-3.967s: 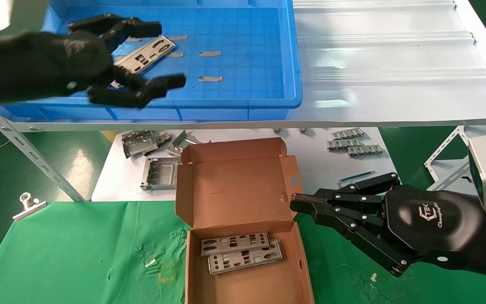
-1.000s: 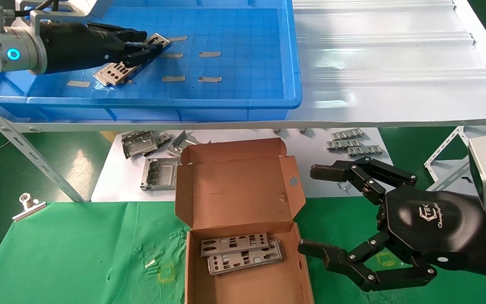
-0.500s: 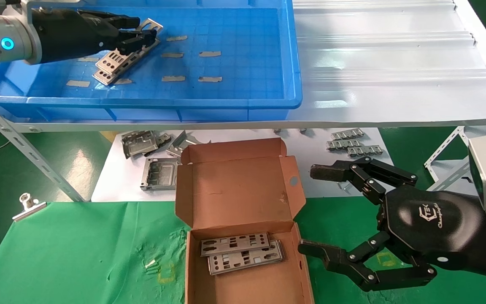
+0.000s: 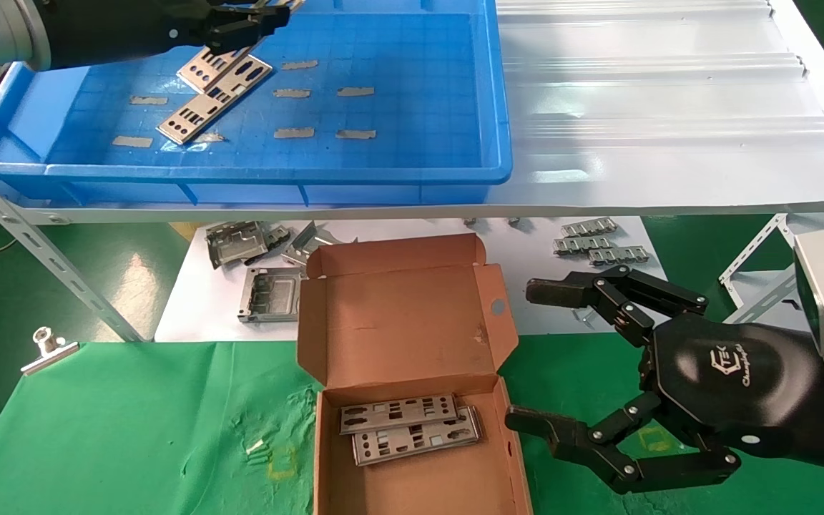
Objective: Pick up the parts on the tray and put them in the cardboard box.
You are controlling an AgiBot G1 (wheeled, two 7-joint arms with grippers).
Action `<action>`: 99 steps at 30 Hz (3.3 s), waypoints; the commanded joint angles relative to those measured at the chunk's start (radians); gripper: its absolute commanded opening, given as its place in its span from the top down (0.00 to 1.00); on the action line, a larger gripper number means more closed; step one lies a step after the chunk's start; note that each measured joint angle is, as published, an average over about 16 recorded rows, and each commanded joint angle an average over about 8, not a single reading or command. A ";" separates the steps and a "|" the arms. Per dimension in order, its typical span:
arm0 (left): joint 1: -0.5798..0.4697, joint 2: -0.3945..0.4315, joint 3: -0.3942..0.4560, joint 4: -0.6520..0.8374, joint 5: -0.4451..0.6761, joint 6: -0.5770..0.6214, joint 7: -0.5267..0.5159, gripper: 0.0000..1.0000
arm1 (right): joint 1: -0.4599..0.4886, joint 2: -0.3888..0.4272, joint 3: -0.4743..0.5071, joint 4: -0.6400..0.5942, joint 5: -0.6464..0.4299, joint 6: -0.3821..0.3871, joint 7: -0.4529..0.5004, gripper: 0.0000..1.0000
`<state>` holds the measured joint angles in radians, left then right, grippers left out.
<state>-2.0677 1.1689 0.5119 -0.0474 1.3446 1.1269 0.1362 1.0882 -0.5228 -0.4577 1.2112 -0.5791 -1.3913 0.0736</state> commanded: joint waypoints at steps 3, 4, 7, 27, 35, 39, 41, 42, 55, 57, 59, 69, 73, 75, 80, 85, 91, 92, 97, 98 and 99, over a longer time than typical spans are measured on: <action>-0.005 -0.008 -0.006 -0.017 -0.012 0.127 0.014 1.00 | 0.000 0.000 0.000 0.000 0.000 0.000 0.000 0.00; -0.003 -0.010 -0.007 -0.023 -0.015 0.176 0.021 1.00 | 0.000 0.000 0.000 0.000 0.000 0.000 0.000 0.00; 0.008 -0.015 -0.007 -0.042 -0.024 0.328 0.044 1.00 | 0.000 0.000 0.000 0.000 0.000 0.000 0.000 0.00; 0.416 -0.019 0.235 -0.443 -0.242 0.427 -0.090 1.00 | 0.000 0.000 0.000 0.000 0.000 0.000 0.000 0.00; 0.525 0.062 0.288 -0.331 -0.154 0.280 0.083 1.00 | 0.000 0.000 0.000 0.000 0.000 0.000 0.000 0.00; 0.548 0.082 0.296 -0.289 -0.136 0.239 0.133 1.00 | 0.000 0.000 0.000 0.000 0.000 0.000 0.000 0.00; 0.555 0.090 0.297 -0.270 -0.133 0.229 0.147 0.88 | 0.000 0.000 0.000 0.000 0.000 0.000 0.000 0.00; 0.556 0.093 0.296 -0.261 -0.134 0.227 0.152 0.76 | 0.000 0.000 0.000 0.000 0.000 0.000 0.000 0.00; 0.535 0.118 0.296 -0.178 -0.135 0.260 0.207 0.00 | 0.000 0.000 0.000 0.000 0.000 0.000 0.000 0.00; 0.529 0.122 0.297 -0.168 -0.135 0.271 0.209 0.00 | 0.000 0.000 0.000 0.000 0.000 0.000 0.000 0.00; 0.523 0.125 0.298 -0.158 -0.134 0.280 0.211 0.00 | 0.000 0.000 0.000 0.000 0.000 0.000 0.000 0.00; 0.497 0.103 0.266 -0.143 -0.190 0.389 0.217 0.00 | 0.000 0.000 0.000 0.000 0.000 0.000 0.000 0.00; 0.509 0.074 0.234 -0.156 -0.246 0.445 0.240 0.00 | 0.000 0.000 0.000 0.000 0.000 0.000 0.000 0.00; 0.521 0.061 0.220 -0.161 -0.273 0.461 0.253 0.00 | 0.000 0.000 0.000 0.000 0.000 0.000 0.000 0.00; 0.538 0.048 0.204 -0.163 -0.308 0.478 0.257 0.00 | 0.000 0.000 0.000 0.000 0.000 0.000 0.000 0.00; 0.538 0.050 0.206 -0.165 -0.304 0.473 0.252 0.00 | 0.000 0.000 0.000 0.000 0.000 0.000 0.000 0.00; 0.550 0.032 0.193 -0.199 -0.309 0.467 0.234 0.00 | 0.000 0.000 0.000 0.000 0.000 0.000 0.000 0.00; 0.556 0.024 0.188 -0.213 -0.313 0.466 0.226 0.00 | 0.000 0.000 0.000 0.000 0.000 0.000 0.000 0.00; 0.592 -0.024 0.153 -0.297 -0.337 0.458 0.181 0.00 | 0.000 0.000 0.000 0.000 0.000 0.000 0.000 0.00; 0.600 -0.034 0.146 -0.315 -0.343 0.456 0.171 0.00 | 0.000 0.000 0.000 0.000 0.000 0.000 0.000 0.00; 0.608 -0.044 0.138 -0.333 -0.348 0.455 0.162 0.00 | 0.000 0.000 0.000 0.000 0.000 0.000 0.000 0.00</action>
<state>-1.4601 1.1247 0.6505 -0.3806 0.9966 1.5814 0.2980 1.0880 -0.5226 -0.4577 1.2110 -0.5790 -1.3912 0.0736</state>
